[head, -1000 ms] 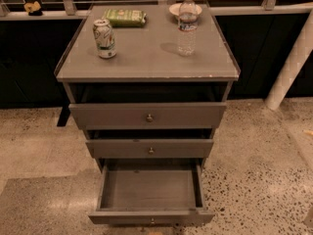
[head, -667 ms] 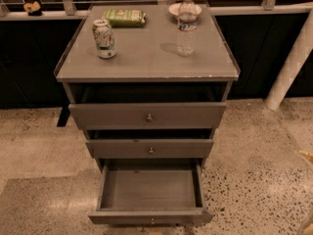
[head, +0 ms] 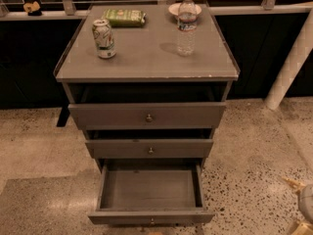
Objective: Close bottom drawer
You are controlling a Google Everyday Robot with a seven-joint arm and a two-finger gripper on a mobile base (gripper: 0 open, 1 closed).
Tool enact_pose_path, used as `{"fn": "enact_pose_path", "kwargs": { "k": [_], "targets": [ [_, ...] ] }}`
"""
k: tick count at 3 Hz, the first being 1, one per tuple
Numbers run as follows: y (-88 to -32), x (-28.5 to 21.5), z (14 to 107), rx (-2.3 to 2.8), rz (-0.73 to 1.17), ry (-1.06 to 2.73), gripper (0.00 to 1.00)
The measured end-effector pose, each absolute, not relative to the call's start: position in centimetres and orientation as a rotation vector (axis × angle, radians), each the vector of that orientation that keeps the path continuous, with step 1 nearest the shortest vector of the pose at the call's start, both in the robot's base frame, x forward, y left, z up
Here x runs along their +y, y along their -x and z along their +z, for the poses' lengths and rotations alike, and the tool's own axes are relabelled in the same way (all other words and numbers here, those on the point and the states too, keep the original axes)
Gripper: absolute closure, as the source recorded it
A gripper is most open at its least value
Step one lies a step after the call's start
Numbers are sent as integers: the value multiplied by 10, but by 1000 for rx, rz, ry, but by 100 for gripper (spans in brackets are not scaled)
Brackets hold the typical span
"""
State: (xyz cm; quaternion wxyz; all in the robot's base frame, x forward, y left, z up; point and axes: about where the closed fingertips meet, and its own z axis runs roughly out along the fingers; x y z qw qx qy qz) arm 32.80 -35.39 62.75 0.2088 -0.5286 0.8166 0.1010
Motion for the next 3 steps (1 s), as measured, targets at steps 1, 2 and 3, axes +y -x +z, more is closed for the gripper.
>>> {"fn": "enact_pose_path", "kwargs": {
  "k": [1, 2, 3],
  "targets": [
    [-330, -350, 568, 2327, 313, 1478, 0],
    [-338, -349, 517, 2357, 341, 1457, 0],
    [-349, -346, 463, 2406, 393, 1417, 0]
  ]
}}
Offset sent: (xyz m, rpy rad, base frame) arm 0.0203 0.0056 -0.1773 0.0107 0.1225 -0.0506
